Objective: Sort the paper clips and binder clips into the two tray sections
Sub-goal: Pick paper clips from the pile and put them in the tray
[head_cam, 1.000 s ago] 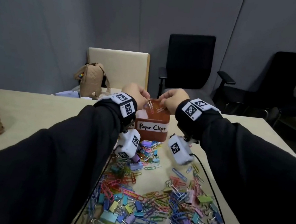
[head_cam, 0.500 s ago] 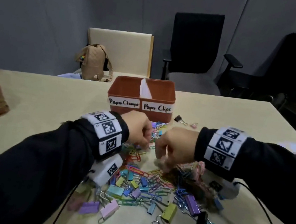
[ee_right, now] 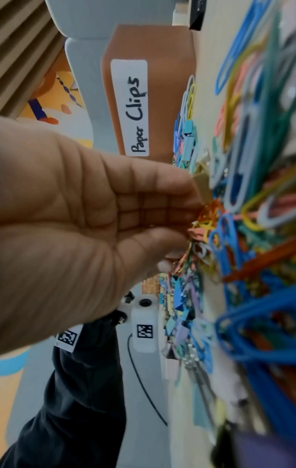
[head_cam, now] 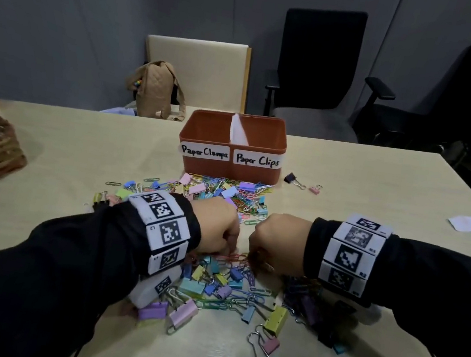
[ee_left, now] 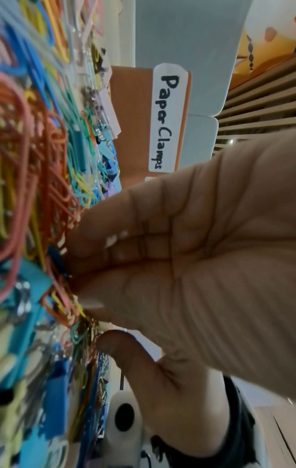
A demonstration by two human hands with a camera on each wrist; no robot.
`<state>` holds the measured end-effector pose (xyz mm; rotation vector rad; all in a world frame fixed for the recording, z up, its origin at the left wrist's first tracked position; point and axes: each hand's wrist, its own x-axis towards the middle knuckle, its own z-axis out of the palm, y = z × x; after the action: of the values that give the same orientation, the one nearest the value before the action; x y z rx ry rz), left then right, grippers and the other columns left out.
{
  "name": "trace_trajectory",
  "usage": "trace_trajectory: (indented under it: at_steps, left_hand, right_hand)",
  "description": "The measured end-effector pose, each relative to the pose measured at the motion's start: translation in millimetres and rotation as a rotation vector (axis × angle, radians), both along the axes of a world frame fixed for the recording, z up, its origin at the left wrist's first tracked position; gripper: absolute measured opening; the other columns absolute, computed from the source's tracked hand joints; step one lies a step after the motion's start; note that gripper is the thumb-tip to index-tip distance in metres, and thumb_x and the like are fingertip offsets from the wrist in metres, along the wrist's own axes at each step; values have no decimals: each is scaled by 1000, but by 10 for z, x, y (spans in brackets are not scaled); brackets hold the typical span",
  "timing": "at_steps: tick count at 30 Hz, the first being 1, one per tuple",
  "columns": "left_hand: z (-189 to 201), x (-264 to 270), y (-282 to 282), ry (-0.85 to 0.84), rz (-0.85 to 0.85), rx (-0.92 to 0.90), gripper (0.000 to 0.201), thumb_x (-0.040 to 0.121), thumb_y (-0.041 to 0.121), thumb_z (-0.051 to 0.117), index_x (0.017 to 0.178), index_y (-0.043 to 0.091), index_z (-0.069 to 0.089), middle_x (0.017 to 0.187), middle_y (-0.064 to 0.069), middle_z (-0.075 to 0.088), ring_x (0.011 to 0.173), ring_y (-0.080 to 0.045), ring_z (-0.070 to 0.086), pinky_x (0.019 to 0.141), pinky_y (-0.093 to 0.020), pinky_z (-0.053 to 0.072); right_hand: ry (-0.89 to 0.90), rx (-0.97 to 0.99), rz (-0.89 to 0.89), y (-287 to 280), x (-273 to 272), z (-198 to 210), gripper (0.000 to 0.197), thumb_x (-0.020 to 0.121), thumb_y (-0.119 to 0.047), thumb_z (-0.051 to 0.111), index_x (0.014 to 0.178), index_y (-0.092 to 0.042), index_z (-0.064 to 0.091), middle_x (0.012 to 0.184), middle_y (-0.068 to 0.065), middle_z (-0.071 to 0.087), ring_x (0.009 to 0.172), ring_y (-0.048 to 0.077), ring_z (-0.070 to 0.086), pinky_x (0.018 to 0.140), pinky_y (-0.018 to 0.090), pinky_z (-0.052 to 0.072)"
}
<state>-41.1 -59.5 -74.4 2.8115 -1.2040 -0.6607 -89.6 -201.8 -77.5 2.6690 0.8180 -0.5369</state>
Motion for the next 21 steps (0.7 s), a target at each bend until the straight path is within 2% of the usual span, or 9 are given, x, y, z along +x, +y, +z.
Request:
trace_trajectory:
  at_steps: [3, 5, 7, 10, 12, 15, 17, 19, 21]
  left_hand:
    - [-21, -46, -25, -33, -14, 57, 29, 73, 36, 80, 96, 19, 75, 92, 5, 72, 80, -11, 61, 63, -18, 43]
    - [-44, -58, -58, -98, -45, 98, 30, 72, 40, 79, 93, 20, 74, 89, 4, 71, 81, -16, 63, 65, -23, 45]
    - [-48, -56, -90, -128, -70, 89, 22, 77, 35, 75, 92, 18, 74, 87, 2, 71, 82, -19, 64, 64, -24, 43]
    - [-45, -48, -109, -97, -61, 75, 15, 82, 25, 68, 89, 13, 73, 84, -2, 69, 78, -22, 62, 65, -26, 45]
    - [-47, -29, -96, -63, -39, 59, 13, 84, 21, 64, 87, 9, 70, 76, 0, 62, 72, -20, 54, 64, -25, 41]
    - [-16, 29, -36, -6, 23, 17, 13, 89, 24, 62, 89, 12, 66, 75, 5, 56, 73, -15, 49, 63, -23, 36]
    - [32, 80, 7, 27, 74, -37, 8, 90, 25, 62, 90, 18, 64, 74, 10, 55, 74, -11, 49, 59, -21, 36]
    - [88, 135, 44, 61, 123, -100, 3, 91, 24, 62, 90, 21, 61, 78, 9, 59, 75, -10, 51, 61, -18, 39]
    - [141, 195, 71, 156, 203, -217, 8, 91, 19, 63, 85, 19, 59, 75, 5, 65, 69, -10, 58, 62, -20, 46]
  right_hand:
    - [-14, 24, -8, -18, -1, -36, 26, 90, -28, 58, 108, -12, 67, 99, 9, 66, 92, 29, 61, 75, 33, 50]
    - [-31, 12, -14, -2, -17, -73, 28, 90, -31, 59, 104, -9, 67, 98, 10, 66, 90, 29, 61, 70, 31, 46]
    - [-32, 21, -30, 22, -31, -79, 30, 90, -34, 60, 102, -8, 68, 95, 11, 67, 85, 30, 60, 65, 28, 39]
    - [-28, 57, -48, 39, -41, -57, 31, 89, -36, 62, 98, -7, 69, 92, 13, 67, 75, 29, 53, 63, 27, 35]
    - [-20, 74, -68, 25, -40, -52, 26, 90, -29, 60, 100, -6, 68, 95, 13, 67, 82, 31, 57, 65, 29, 38]
    - [20, 174, -120, -54, -27, -50, 21, 89, -19, 58, 101, -7, 70, 99, 11, 69, 94, 31, 60, 75, 31, 46]
    - [59, 265, -166, -116, -11, -37, 20, 88, -14, 58, 102, -8, 70, 102, 9, 69, 95, 28, 60, 78, 31, 47]
    - [100, 339, -226, -172, 19, -8, 19, 87, -12, 60, 103, -10, 70, 102, 3, 70, 92, 22, 61, 74, 25, 45]
    - [133, 423, -299, -229, 70, 56, 17, 86, -9, 61, 99, -13, 70, 88, -4, 68, 76, 11, 57, 65, 21, 43]
